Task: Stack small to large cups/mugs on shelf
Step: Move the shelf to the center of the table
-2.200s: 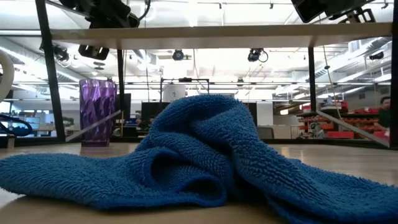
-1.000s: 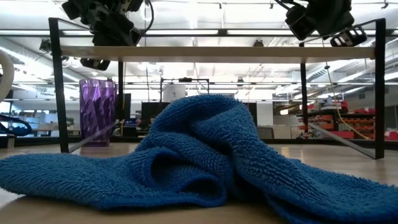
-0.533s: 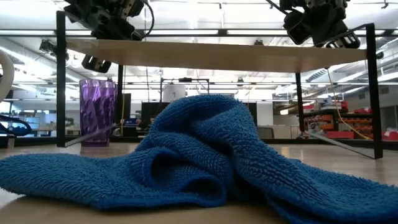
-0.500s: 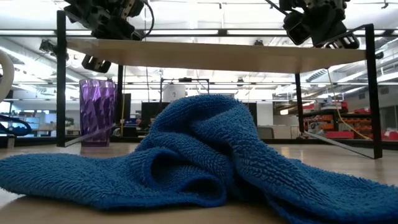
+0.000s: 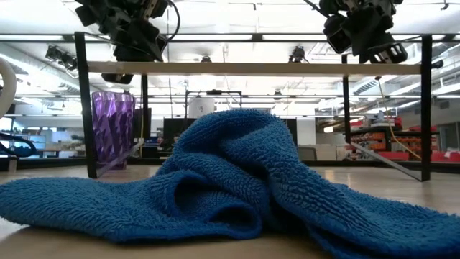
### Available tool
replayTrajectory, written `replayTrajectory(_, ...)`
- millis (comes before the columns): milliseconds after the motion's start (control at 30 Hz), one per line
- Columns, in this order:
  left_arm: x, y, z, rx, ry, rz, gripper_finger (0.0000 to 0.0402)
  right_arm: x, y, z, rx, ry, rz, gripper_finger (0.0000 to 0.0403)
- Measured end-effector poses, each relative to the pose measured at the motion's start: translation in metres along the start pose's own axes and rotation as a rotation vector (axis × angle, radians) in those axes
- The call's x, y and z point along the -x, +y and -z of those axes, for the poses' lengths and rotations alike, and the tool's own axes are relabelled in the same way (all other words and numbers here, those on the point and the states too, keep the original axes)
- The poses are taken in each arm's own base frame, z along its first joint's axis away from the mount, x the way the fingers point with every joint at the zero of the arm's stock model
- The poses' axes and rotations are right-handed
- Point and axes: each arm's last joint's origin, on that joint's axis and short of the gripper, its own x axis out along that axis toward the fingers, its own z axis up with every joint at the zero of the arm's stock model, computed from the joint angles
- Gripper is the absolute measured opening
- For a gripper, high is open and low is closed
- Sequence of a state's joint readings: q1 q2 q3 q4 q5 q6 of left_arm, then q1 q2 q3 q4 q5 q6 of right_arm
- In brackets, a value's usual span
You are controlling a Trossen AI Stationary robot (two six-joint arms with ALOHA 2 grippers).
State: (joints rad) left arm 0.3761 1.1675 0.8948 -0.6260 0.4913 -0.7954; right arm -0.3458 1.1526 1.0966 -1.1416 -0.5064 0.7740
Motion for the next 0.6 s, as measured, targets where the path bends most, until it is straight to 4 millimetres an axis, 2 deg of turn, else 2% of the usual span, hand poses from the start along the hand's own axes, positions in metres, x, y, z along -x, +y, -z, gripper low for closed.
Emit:
replayTrajectory(267,0.0001,-0.0001,-0.0001,0.003,-0.001,0.003,0.0089,0.0002,-0.0003,0.0004,-0.009,0.001,0.003,0.0100)
replayTrajectory(600,-0.0003,-0.0008,0.0007,-0.001,0.001,0.005,0.0092,0.0000,-0.0006,0.0010,-0.013,0.010,0.004,0.0099)
